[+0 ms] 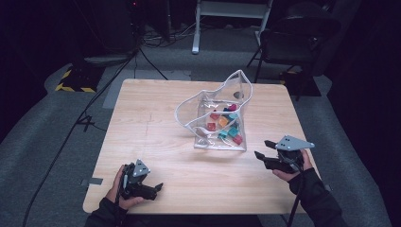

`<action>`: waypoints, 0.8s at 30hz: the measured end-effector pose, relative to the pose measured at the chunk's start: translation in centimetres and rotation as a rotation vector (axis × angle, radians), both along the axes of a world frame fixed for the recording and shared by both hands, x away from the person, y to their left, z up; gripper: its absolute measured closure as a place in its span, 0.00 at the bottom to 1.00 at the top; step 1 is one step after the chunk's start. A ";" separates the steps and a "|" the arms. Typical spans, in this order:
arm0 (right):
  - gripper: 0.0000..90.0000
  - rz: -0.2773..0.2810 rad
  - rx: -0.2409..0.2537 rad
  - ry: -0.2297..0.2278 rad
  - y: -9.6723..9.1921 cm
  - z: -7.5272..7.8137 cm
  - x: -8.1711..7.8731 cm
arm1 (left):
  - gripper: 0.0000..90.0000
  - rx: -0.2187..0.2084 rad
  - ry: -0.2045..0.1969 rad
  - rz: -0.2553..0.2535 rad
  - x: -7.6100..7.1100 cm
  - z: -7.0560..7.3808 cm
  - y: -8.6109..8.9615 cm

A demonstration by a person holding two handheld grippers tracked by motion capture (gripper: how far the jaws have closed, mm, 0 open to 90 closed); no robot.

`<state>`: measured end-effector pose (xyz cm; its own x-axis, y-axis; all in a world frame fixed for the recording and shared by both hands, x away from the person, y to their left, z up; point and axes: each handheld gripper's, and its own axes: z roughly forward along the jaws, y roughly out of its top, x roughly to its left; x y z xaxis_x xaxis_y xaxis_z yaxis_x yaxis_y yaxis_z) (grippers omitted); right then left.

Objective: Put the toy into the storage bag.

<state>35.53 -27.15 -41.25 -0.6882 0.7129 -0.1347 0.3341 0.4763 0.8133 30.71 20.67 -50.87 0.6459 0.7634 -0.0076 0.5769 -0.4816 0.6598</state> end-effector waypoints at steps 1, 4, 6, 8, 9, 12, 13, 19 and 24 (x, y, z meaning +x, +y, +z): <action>0.46 0.005 -0.001 0.004 -0.2 -0.4 -0.1 | 0.01 0.000 0.000 0.000 0.0 0.0 0.0; 0.43 0.013 -0.012 0.023 -0.5 -1.5 -0.4 | 0.01 0.001 0.001 0.000 0.0 0.0 0.0; 0.41 0.019 -0.025 0.034 -0.7 -2.3 -0.5 | 0.01 0.000 0.000 0.000 0.0 0.0 0.0; 0.39 0.026 -0.062 0.041 -0.8 -3.2 -0.7 | 0.01 0.000 0.001 0.001 0.0 0.0 0.0; 0.38 0.025 -0.078 0.042 -0.9 -3.7 -0.8 | 0.01 -0.001 0.000 0.001 0.0 0.0 0.0; 0.35 0.032 -0.085 0.075 -1.4 -5.1 -1.1 | 0.01 0.000 0.001 0.001 0.0 0.0 0.0; 0.34 0.033 -0.089 0.082 -1.6 -5.5 -1.2 | 0.01 0.002 0.001 -0.001 0.0 0.0 0.0; 0.31 0.029 -0.081 0.128 -2.5 -7.8 -1.8 | 0.01 -0.001 0.000 0.001 0.0 0.0 0.0; 0.28 0.006 -0.036 0.156 -3.7 -8.9 -2.2 | 0.01 0.000 0.000 0.001 0.0 0.0 0.0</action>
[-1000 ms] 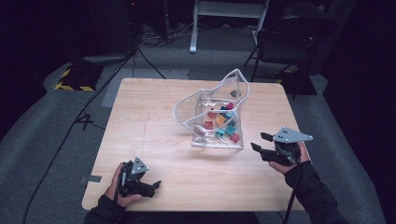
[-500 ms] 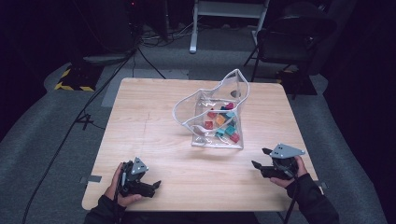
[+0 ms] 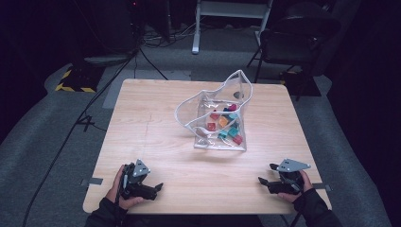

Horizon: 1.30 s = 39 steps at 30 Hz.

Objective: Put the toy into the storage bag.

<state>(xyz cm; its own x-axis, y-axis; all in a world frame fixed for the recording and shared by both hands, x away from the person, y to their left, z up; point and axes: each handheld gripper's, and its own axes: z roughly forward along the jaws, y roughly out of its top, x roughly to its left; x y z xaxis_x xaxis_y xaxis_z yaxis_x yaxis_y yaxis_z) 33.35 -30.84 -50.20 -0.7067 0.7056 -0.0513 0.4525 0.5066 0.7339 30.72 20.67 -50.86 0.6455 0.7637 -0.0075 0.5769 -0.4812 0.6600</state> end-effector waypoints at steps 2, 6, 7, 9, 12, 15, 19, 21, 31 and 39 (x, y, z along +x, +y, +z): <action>0.26 -0.012 0.010 0.005 -0.4 -0.4 -0.1 | 0.01 -0.003 0.002 0.001 0.0 0.0 0.0; 0.26 -0.028 0.046 0.010 -0.9 -0.7 -0.3 | 0.00 -0.005 0.004 0.001 0.0 0.0 0.0; 0.25 -0.029 0.047 0.009 -0.9 -0.7 -0.3 | 0.00 -0.005 0.004 0.001 0.0 0.0 0.0; 0.24 -0.034 0.045 0.011 -0.8 -0.7 -0.3 | 0.00 -0.007 0.004 0.001 0.1 0.0 -0.1; 0.23 -0.032 0.044 0.010 -0.8 -0.7 -0.2 | 0.00 -0.005 0.004 -0.004 0.2 0.0 -0.1; 0.23 -0.032 0.044 0.010 -0.8 -0.7 -0.2 | 0.00 -0.005 0.004 -0.002 0.2 0.0 -0.1; 0.22 -0.031 0.043 0.009 -0.7 -0.7 -0.2 | 0.00 -0.002 0.004 0.001 0.1 0.0 -0.1; 0.22 -0.031 0.043 0.009 -0.7 -0.7 -0.2 | 0.00 -0.004 0.004 -0.001 0.2 0.0 -0.1; 0.22 -0.032 0.043 0.012 -0.7 -0.7 -0.1 | 0.00 -0.004 0.005 -0.001 0.2 0.0 -0.1; 0.21 -0.032 0.043 0.013 -0.7 -0.7 -0.1 | 0.00 -0.004 0.005 0.000 0.2 0.0 -0.1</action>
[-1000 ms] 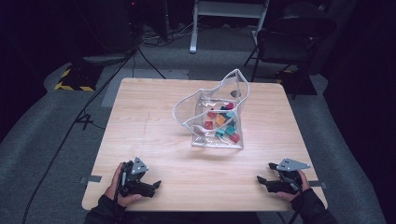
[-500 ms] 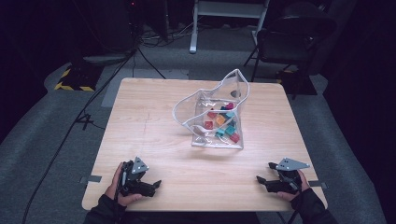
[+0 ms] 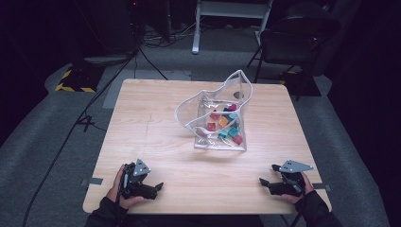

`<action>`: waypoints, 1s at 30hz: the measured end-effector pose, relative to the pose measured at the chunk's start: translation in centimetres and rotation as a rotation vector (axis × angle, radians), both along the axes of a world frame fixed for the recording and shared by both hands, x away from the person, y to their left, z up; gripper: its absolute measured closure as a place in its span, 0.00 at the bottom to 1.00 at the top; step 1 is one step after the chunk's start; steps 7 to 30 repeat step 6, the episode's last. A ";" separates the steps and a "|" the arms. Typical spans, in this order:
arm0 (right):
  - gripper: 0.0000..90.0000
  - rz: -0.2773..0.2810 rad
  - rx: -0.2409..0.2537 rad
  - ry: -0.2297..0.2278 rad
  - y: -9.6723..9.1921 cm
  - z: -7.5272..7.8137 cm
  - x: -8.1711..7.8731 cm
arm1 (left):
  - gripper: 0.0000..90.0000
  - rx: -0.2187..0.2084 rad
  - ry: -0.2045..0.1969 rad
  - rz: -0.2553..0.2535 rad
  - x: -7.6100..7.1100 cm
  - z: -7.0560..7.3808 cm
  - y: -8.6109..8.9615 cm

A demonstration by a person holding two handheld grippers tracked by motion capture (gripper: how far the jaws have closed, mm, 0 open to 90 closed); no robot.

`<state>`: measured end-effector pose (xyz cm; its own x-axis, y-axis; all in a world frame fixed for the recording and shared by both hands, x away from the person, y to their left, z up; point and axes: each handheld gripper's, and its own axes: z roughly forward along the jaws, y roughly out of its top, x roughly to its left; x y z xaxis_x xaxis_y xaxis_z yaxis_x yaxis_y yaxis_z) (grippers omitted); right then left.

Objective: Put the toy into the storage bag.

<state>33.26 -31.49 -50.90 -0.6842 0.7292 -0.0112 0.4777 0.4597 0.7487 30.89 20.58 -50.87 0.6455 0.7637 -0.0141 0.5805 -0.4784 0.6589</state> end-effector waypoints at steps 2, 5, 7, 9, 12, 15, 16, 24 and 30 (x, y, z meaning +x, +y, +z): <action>0.18 -0.002 -0.004 0.001 0.1 0.0 0.1 | 0.00 0.000 0.000 0.000 0.0 0.0 0.0; 0.17 -0.004 -0.006 0.002 0.2 0.0 0.1 | 0.00 0.000 0.000 -0.001 0.0 0.0 0.0; 0.17 -0.003 -0.006 0.001 0.2 0.0 0.1 | 0.00 -0.002 0.002 0.001 0.0 0.0 0.0; 0.17 -0.003 -0.006 0.001 0.2 0.0 0.1 | 0.00 -0.002 0.002 0.001 0.0 0.0 0.0; 0.17 -0.003 -0.006 0.001 0.2 0.0 0.1 | 0.00 -0.002 0.002 0.001 0.0 0.0 0.0; 0.17 -0.003 -0.006 0.001 0.2 0.0 0.1 | 0.00 -0.002 0.002 0.001 0.0 0.0 0.0; 0.17 -0.003 -0.006 0.001 0.2 0.0 0.1 | 0.00 -0.002 0.002 0.001 0.0 0.0 0.0; 0.17 -0.003 -0.006 0.001 0.2 0.0 0.1 | 0.00 -0.002 0.002 0.001 0.0 0.0 0.0; 0.17 -0.003 -0.006 0.001 0.2 0.0 0.1 | 0.00 -0.002 0.002 0.001 0.0 0.0 0.0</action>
